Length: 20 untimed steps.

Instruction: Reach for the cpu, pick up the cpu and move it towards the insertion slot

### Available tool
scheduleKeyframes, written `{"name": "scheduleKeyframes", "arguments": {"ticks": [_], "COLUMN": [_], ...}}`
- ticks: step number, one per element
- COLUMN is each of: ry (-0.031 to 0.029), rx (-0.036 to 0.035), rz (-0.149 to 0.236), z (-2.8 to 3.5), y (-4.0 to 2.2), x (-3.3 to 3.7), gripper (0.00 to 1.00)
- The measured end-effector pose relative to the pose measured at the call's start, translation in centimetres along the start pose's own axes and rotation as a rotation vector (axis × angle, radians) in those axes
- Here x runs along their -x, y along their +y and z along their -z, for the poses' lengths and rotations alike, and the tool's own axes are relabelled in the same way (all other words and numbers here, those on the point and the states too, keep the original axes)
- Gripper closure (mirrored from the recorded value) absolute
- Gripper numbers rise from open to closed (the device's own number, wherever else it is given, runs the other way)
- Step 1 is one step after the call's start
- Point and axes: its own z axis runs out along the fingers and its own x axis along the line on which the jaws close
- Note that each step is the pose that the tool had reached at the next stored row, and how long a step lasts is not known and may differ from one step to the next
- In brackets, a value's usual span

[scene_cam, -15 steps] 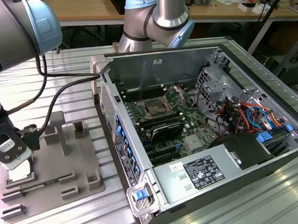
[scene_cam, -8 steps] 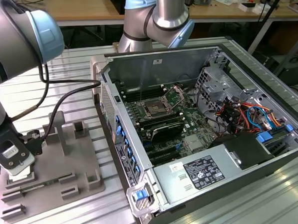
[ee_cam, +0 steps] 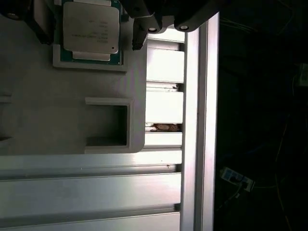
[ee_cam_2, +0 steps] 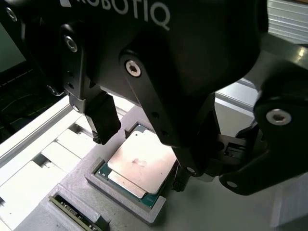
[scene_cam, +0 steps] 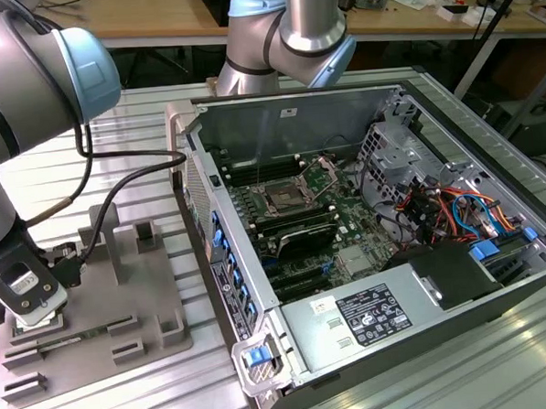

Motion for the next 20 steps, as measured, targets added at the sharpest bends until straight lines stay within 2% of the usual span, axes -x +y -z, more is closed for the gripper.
{"name": "scheduleKeyframes", "arguments": {"ticks": [8, 11, 12, 20], "ry": [0.0000, -0.0003, -0.0002, 0.0000], "rx": [0.0000, 0.0002, 0.0001, 0.0000], "rz": [0.000, 0.000, 0.000, -0.001], "z": [-0.36, -0.44, -0.46, -0.55], "y": [-0.08, -0.17, -0.21, -0.32], "x": [0.01, 0.02, 0.01, -0.12], "gripper": [0.27, 0.29, 0.36, 0.36]}}
